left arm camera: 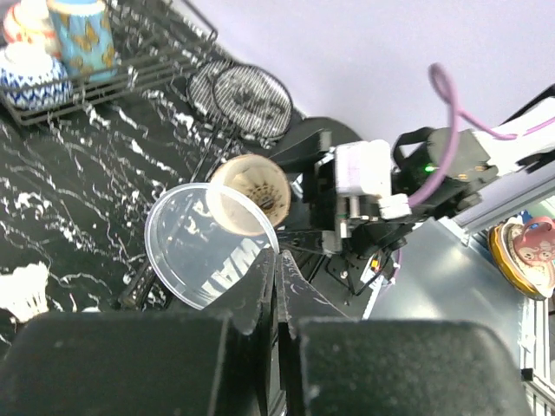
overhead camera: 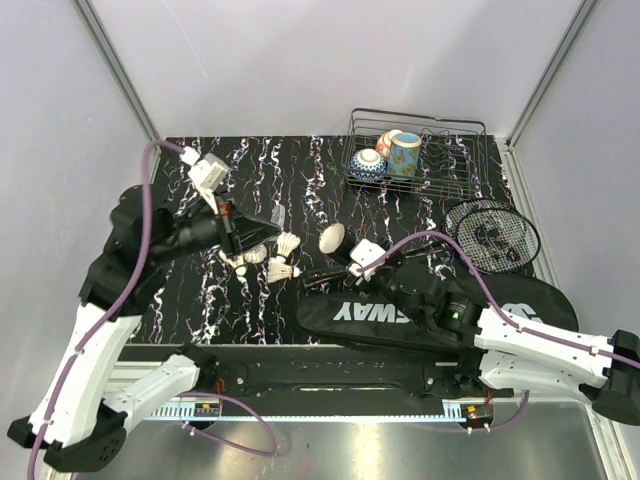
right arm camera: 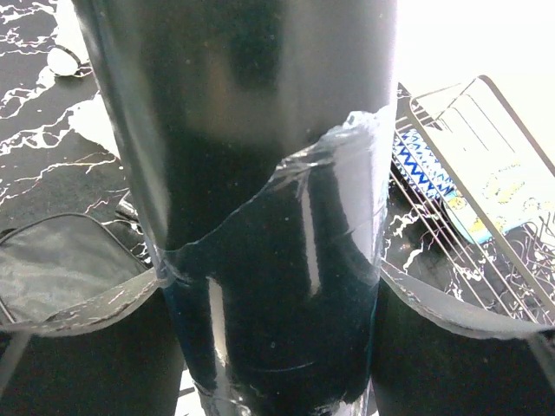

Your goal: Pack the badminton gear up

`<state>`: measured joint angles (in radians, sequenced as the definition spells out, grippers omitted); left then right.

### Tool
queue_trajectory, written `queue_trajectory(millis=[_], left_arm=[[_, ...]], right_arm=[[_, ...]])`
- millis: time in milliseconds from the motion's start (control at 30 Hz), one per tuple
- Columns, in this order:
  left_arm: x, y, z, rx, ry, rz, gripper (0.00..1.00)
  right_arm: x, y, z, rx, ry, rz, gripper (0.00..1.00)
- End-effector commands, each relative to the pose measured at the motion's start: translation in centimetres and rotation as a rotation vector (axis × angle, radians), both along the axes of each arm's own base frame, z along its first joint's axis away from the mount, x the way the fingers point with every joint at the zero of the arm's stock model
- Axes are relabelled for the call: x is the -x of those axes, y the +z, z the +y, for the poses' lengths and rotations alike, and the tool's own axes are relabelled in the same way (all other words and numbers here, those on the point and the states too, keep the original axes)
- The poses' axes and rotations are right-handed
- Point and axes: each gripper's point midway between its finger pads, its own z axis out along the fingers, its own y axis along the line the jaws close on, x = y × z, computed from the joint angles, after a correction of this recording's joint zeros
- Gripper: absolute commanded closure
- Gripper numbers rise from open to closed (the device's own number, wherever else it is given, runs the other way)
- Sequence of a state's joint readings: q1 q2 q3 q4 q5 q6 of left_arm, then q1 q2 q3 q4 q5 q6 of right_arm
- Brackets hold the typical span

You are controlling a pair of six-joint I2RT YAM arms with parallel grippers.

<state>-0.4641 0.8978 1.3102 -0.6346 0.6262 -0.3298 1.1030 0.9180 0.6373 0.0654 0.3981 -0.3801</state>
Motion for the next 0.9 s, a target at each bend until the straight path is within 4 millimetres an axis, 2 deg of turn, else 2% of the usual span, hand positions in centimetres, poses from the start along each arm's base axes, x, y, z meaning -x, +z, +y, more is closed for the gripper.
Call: queue_trajectory(millis=[0, 100, 133, 200, 233, 267, 300, 333, 367, 400, 433, 467, 500, 533, 567, 600, 667, 700, 767, 800, 867], left_arm=[[-0.2, 2.7, 0.7, 0.054, 0.065, -0.030, 1.00], [-1.1, 1.9, 0.8, 0.025, 0.086, -0.025, 1.00], [-2.5, 1.5, 1.7, 0.003, 0.183, -0.028, 1.00], [-5.2, -0.9, 4.0, -0.091, 0.378, 0.028, 1.00], [-7.8, -2.3, 7.4, -0.175, 0.616, 0.040, 1.00], [-8.5, -4.0, 9.4, -0.260, 0.726, 0.087, 1.00], [-10.1, -6.1, 10.3, -0.346, 0.796, 0.138, 1.00], [-11.0, -7.3, 11.6, -0.409, 0.864, 0.161, 1.00], [-11.8, -9.0, 12.7, -0.447, 0.909, 0.211, 1.00], [-13.0, -11.1, 13.1, -0.476, 0.933, 0.280, 1.00], [-13.5, -12.4, 13.2, -0.469, 0.923, 0.328, 1.00], [-14.6, -14.0, 15.0, -0.462, 0.981, 0.376, 1.00], [-15.5, -15.6, 15.8, -0.456, 1.018, 0.426, 1.00], [-16.2, -16.7, 17.0, -0.458, 1.067, 0.452, 1.00], [-17.0, -17.6, 19.1, -0.448, 1.140, 0.478, 1.00], [-17.8, -19.2, 20.0, -0.464, 1.179, 0.515, 1.00], [-19.3, -20.2, 21.9, -0.469, 1.252, 0.534, 1.00], [-20.2, -22.1, 22.1, -0.498, 1.254, 0.581, 1.00], [-21.5, -23.2, 23.1, -0.512, 1.294, 0.609, 1.00], [-22.1, -25.2, 23.5, -0.543, 1.300, 0.657, 1.00], [-22.9, -25.9, 23.9, -0.540, 1.308, 0.699, 1.00]], right_arm=[[-0.6, 1.8, -1.2, -0.074, -0.073, -0.032, 0.62], [-0.5, 2.2, -1.3, -0.099, -0.074, -0.031, 0.62], [-0.4, 2.3, -1.4, -0.111, -0.075, -0.026, 0.62], [-0.2, 3.1, -1.8, -0.132, -0.088, -0.016, 0.61], [-0.2, 3.5, -1.9, -0.159, -0.096, -0.002, 0.61], [-0.1, 4.3, -1.9, -0.186, -0.101, 0.000, 0.61], [0.1, 4.8, -2.1, -0.207, -0.097, 0.006, 0.61], [0.3, 5.5, -2.1, -0.246, -0.098, 0.020, 0.61], [0.3, 6.4, -2.1, -0.274, -0.099, 0.021, 0.61], [0.6, 6.9, -2.2, -0.292, -0.093, 0.025, 0.61], [0.8, 7.3, -2.0, -0.308, -0.079, 0.032, 0.61], [0.8, 8.0, -2.1, -0.323, -0.078, 0.028, 0.61], [0.8, 8.4, -2.2, -0.334, -0.083, 0.027, 0.61], [0.8, 8.1, -2.4, -0.314, -0.096, 0.039, 0.61], [0.8, 8.5, -2.5, -0.318, -0.094, 0.037, 0.61], [0.9, 8.5, -2.4, -0.308, -0.090, 0.040, 0.60], [0.9, 8.8, -2.4, -0.292, -0.083, 0.030, 0.60], [0.9, 8.7, -2.5, -0.277, -0.080, 0.031, 0.59], [0.9, 9.2, -2.6, -0.271, -0.078, 0.021, 0.59], [1.1, 9.4, -2.6, -0.270, -0.067, 0.020, 0.59], [1.4, 9.7, -2.6, -0.273, -0.052, 0.018, 0.59]])
